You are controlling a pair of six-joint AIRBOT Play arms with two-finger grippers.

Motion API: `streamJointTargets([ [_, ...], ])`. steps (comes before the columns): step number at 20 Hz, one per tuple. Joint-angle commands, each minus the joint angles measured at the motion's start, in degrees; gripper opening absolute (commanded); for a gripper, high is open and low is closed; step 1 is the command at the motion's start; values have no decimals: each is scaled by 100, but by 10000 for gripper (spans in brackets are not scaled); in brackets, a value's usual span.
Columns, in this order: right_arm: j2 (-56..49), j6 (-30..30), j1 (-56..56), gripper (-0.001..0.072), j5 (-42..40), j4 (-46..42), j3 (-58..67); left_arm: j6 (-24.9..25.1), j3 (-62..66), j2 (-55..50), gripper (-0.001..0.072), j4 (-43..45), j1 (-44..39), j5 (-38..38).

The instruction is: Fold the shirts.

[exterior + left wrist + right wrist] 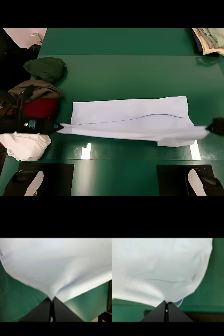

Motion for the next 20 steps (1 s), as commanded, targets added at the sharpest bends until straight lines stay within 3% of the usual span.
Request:
streamJointTargets([
  [1, -879, -66, -13, 12, -988, 420, 227, 227, 74, -951, 22, -28, -177, 968],
  [6, -2179, -378, -4, 13, -1751, 1099, 214, 365, 74, -2317, 24, -55, -177, 1919],
  [12, -3067, -730, -2, 15, -2538, 2120, 216, 363, 85, -2743, 25, -184, -177, 2935],
  [13, -3145, -807, -2, 15, -2702, 2317, 216, 363, 85, -2743, 65, -260, -177, 3086],
  [15, -3244, -861, -2, 16, -2999, 2496, 216, 356, 85, -2743, 569, -466, -177, 3294],
  [16, -3250, -920, -2, 26, -3136, 2481, 216, 358, 85, -2743, 620, -634, -177, 3344],
  [17, -3248, -1080, -2, 153, -3250, 2483, 219, 358, 87, -2743, 620, -804, -177, 3375],
  [18, -3237, -1117, -4, 399, -3311, 2463, 247, 361, 87, -2736, 620, -984, -177, 3373],
  [19, -3235, -1117, -35, 485, -3250, 2404, 345, 363, 87, -2723, 619, -1147, -177, 3327],
  [20, -3235, -1117, -92, 487, -3077, 2354, 468, 367, 87, -2708, 619, -1255, -177, 3222],
])
